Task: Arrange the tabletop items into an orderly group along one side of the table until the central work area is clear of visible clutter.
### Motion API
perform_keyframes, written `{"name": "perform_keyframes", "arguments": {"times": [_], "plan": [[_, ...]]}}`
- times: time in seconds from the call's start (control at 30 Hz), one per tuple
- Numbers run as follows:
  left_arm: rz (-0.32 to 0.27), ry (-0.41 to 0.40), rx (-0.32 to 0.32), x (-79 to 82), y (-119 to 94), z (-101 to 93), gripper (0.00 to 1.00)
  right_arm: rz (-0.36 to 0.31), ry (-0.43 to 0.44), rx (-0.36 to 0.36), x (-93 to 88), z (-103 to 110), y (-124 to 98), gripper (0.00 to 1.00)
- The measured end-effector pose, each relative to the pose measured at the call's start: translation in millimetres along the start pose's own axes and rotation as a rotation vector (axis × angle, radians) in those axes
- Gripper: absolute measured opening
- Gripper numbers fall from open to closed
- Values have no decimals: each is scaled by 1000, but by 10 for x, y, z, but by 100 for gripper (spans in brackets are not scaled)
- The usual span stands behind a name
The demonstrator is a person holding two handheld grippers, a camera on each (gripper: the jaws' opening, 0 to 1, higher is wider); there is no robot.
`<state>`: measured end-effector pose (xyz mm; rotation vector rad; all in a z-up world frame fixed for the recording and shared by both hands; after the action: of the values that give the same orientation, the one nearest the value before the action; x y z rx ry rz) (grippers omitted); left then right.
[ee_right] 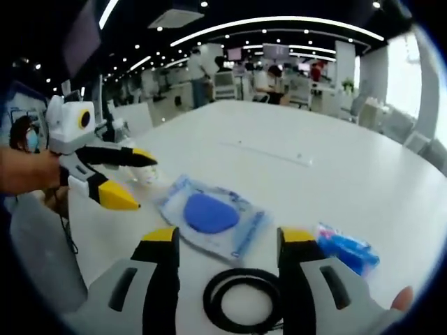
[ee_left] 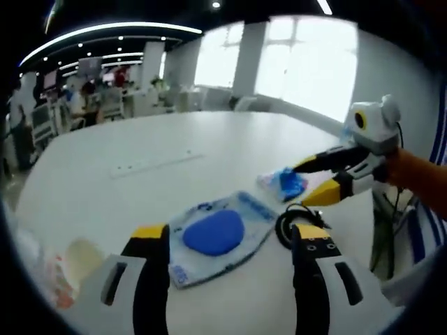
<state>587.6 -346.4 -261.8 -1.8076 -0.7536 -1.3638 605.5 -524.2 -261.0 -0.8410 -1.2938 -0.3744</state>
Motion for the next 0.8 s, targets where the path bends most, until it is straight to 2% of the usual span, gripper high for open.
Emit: {"name": "perform_keyframes", "arguments": {"times": [0.1, 0.27, 0.37, 0.43, 0.7, 0.8], "plan": [[-26, 2, -9, 16, -81, -72, 73, -21, 10, -4, -20, 58, -84, 59], [-27, 36, -39, -30, -196, -203, 75, -28, 28, -6, -103, 160, -210, 61], [-31, 32, -55, -58, -257, -279, 78, -79, 43, -15, -92, 208, -255, 68], [-33, 33, -66, -74, -307, -333, 80, -76, 50, -17, -122, 245, -295, 67], [-64, 43, -99, -63, -519, -418, 85, -97, 86, -25, -202, 355, -420, 76], [-85, 53, -102, -39, -665, -434, 85, -121, 96, -36, -200, 361, -494, 80]]}}
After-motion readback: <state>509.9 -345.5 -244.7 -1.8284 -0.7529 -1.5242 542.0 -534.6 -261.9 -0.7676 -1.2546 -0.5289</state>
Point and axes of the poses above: the point that each gripper's makers call its tool centre point, and the gripper's own axes: y roughly forward along the fingers, z roughly to its left, x roughly out of its top, the point moved 4 cm from there along -y, roughly backward along the fingers, and after that the axes turned 14 degrees about -z, right-handed, at the moved point
